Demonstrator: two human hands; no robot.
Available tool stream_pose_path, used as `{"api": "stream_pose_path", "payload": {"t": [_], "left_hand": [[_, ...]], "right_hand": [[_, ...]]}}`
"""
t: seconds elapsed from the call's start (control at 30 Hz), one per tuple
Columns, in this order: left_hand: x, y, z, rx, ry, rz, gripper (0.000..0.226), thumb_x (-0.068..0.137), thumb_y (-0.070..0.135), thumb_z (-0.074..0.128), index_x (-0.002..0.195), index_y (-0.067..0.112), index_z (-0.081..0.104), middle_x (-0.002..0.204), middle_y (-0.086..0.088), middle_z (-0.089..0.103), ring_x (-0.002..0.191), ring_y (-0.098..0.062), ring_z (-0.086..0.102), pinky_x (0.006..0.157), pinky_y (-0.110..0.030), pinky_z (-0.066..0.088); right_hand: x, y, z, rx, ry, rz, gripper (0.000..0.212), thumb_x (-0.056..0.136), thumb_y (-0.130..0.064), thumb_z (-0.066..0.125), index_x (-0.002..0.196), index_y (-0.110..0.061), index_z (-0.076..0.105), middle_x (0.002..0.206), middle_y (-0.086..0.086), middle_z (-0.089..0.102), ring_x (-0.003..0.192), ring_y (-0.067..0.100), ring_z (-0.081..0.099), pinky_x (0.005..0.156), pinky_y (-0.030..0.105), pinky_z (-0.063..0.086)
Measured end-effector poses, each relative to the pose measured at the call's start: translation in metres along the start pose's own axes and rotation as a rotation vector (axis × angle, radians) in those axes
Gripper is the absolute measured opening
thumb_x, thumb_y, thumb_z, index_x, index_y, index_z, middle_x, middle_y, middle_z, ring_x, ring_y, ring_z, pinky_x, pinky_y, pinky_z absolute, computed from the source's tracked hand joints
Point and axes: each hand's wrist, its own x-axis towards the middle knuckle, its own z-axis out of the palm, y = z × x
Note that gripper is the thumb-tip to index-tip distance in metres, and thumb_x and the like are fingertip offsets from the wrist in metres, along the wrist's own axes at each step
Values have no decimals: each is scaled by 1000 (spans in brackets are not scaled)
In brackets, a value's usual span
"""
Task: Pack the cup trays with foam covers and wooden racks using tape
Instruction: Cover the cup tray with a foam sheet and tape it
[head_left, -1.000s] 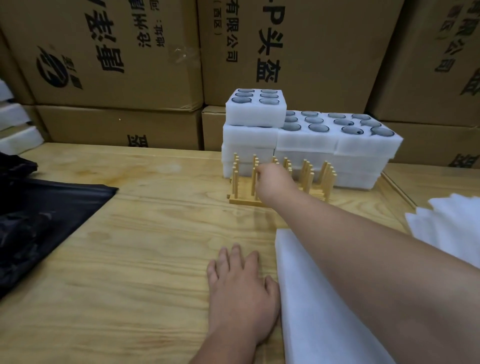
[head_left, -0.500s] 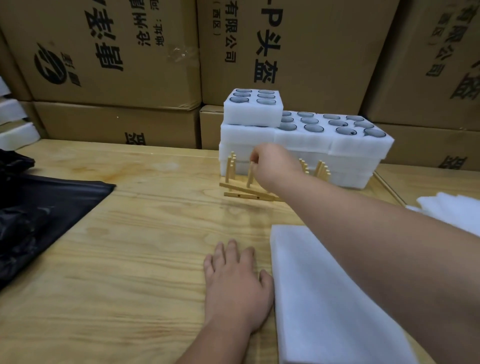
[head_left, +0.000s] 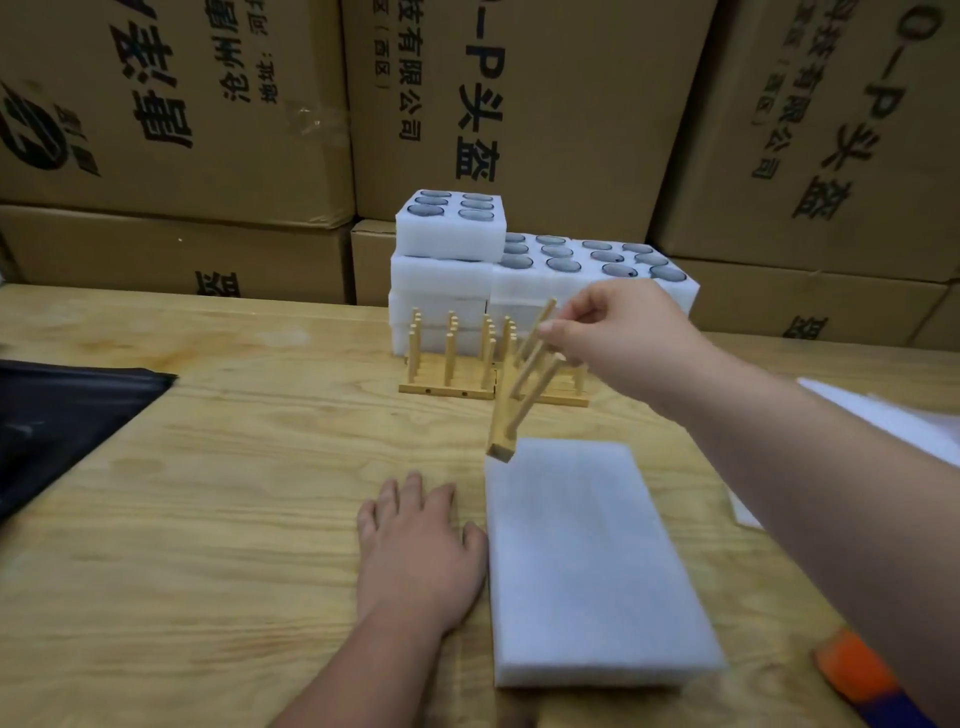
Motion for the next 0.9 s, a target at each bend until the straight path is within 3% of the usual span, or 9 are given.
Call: {"api": "stream_pose_path", "payload": {"t": [0.13, 0.23, 0.53, 0.77, 0.9], "left_hand": [[-1, 0, 0, 4, 0, 1, 60, 93, 52, 34, 150, 33, 38, 166, -2, 22, 153, -25, 13, 124, -46, 8], [-1, 1, -1, 12, 9, 2, 60, 94, 52, 35, 151, 33, 38, 166, -1, 23, 153, -25, 14, 123, -46, 8], [-2, 1, -2, -2, 0, 2, 60, 95, 52, 33, 152, 33, 35, 167, -1, 20, 154, -24, 11, 124, -46, 7], [0, 1, -1, -2, -5, -4, 60, 95, 52, 34, 152, 33, 35, 167, -1, 19, 154, -24, 9, 123, -45, 5], [0, 0, 0, -8, -5, -5, 61, 95, 52, 34, 152, 33, 35, 167, -1, 20, 154, -24, 9, 124, -46, 5]], "right_hand": [[-40, 25, -19, 169, -17, 124, 16, 89, -29, 75, 79, -17, 73, 78, -6, 77, 60, -1, 63, 55, 24, 47], [-65, 46, -23, 234, -16, 192, 13, 90, -28, 74, 81, -19, 74, 80, -8, 77, 72, 6, 67, 61, 27, 46], [-97, 82, -1, 429, 61, 343, 10, 89, -28, 74, 89, -18, 76, 82, -7, 78, 60, -2, 65, 62, 27, 46], [-102, 89, 11, 454, 76, 351, 9, 91, -24, 74, 88, -16, 76, 82, -5, 78, 51, -1, 54, 53, 17, 41], [-103, 96, 7, 350, 60, 290, 9, 90, -25, 74, 84, -19, 75, 80, -7, 78, 59, -2, 62, 66, 26, 46]]}}
